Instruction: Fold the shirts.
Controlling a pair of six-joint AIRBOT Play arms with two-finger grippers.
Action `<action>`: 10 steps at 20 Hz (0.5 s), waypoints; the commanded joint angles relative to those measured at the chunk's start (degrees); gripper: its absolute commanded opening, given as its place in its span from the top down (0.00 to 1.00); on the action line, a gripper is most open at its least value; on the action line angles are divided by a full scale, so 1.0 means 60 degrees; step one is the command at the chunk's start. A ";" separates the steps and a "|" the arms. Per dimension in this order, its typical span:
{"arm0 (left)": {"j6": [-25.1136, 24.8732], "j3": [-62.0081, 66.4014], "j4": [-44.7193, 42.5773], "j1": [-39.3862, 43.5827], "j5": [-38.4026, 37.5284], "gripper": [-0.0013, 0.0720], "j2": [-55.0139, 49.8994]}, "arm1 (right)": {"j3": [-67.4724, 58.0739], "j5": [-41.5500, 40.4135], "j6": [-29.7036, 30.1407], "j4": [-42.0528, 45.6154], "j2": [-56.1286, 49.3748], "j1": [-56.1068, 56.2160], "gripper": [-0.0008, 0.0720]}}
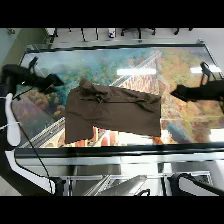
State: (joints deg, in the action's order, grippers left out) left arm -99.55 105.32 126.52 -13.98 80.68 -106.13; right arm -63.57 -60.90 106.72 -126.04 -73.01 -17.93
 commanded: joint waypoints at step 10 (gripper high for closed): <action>-0.1217 -0.2255 0.0204 -0.0477 0.0076 0.04 -0.1308 | 0.3118 -0.1851 0.0539 -0.0080 0.0951 -0.1555 0.58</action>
State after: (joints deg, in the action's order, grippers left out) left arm -105.82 90.45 127.61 -18.33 80.20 -110.43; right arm -46.50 -71.18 108.99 -124.97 -67.61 -26.94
